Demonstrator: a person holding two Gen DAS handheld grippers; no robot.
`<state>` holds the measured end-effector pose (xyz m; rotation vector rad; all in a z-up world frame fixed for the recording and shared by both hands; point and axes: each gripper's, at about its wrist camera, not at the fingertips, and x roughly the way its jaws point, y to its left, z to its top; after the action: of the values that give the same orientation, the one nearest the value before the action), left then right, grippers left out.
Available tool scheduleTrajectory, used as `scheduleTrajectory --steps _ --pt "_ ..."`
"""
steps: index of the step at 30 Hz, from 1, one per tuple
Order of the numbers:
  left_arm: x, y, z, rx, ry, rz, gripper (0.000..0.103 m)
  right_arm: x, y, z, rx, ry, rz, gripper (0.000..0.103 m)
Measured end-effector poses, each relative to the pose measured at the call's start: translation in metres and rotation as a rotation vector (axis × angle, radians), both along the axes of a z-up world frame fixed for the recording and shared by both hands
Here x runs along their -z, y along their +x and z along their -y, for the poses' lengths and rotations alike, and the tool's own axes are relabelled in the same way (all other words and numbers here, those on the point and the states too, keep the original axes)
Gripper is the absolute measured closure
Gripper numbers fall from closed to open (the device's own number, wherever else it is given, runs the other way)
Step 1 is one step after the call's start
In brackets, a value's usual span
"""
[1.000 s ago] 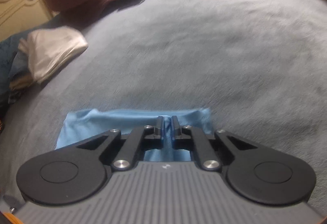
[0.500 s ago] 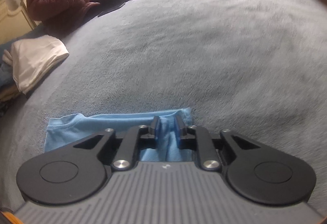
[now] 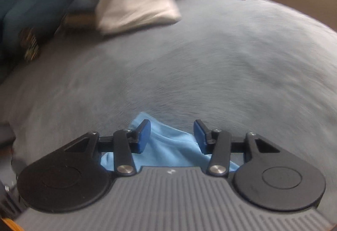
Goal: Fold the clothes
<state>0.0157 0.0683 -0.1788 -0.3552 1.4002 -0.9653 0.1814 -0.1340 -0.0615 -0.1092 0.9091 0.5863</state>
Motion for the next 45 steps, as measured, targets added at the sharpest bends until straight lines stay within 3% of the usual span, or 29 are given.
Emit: scheduleTrajectory --steps 5,11,12,14,18,26,28,31,33,35,40,42,43,45 --pt "0.005 0.002 -0.002 -0.002 -0.009 -0.016 0.095 0.003 0.027 -0.018 -0.156 -0.003 -0.092 0.059" --pt "0.007 0.002 -0.008 -0.007 -0.024 -0.034 0.095 0.01 0.042 -0.032 -0.225 -0.017 -0.164 0.063" --pt "0.002 -0.001 -0.013 -0.007 -0.025 -0.034 0.095 0.013 0.044 -0.032 -0.226 -0.009 -0.182 0.067" --pt "0.0 -0.004 -0.016 -0.005 -0.027 -0.031 0.095 0.016 0.044 -0.031 -0.22 0.014 -0.184 0.097" --pt "0.001 -0.007 -0.021 -0.008 -0.03 -0.028 0.095 0.013 0.035 -0.02 -0.135 0.043 -0.091 0.103" --pt "0.005 -0.008 -0.03 -0.013 -0.035 -0.035 0.095 0.027 0.034 0.002 0.111 0.037 -0.041 0.101" --pt "0.005 -0.008 -0.032 -0.015 -0.036 -0.037 0.095 0.024 0.037 0.016 0.226 0.073 -0.028 0.099" --pt "0.006 -0.009 -0.034 -0.018 -0.037 -0.041 0.095 0.017 0.037 0.042 0.311 0.185 -0.058 0.097" --pt "0.006 -0.01 -0.034 -0.019 -0.038 -0.042 0.095 0.015 0.035 0.048 0.301 0.194 -0.087 0.091" --pt "0.007 -0.01 -0.035 -0.02 -0.037 -0.043 0.095 0.016 0.03 0.045 0.262 0.156 -0.116 0.071" --pt "0.008 -0.013 -0.037 -0.024 -0.038 -0.045 0.095 0.024 0.018 0.034 0.178 0.102 -0.164 0.065" --pt "0.007 -0.014 -0.037 -0.024 -0.036 -0.04 0.095 0.029 0.015 0.028 0.155 0.073 -0.159 0.081" --pt "0.007 -0.015 -0.037 -0.024 -0.034 -0.037 0.095 0.03 0.014 0.025 0.159 0.061 -0.139 0.098" --pt "0.007 -0.016 -0.037 -0.023 -0.034 -0.034 0.095 0.03 0.011 0.024 0.184 0.051 -0.093 0.099"
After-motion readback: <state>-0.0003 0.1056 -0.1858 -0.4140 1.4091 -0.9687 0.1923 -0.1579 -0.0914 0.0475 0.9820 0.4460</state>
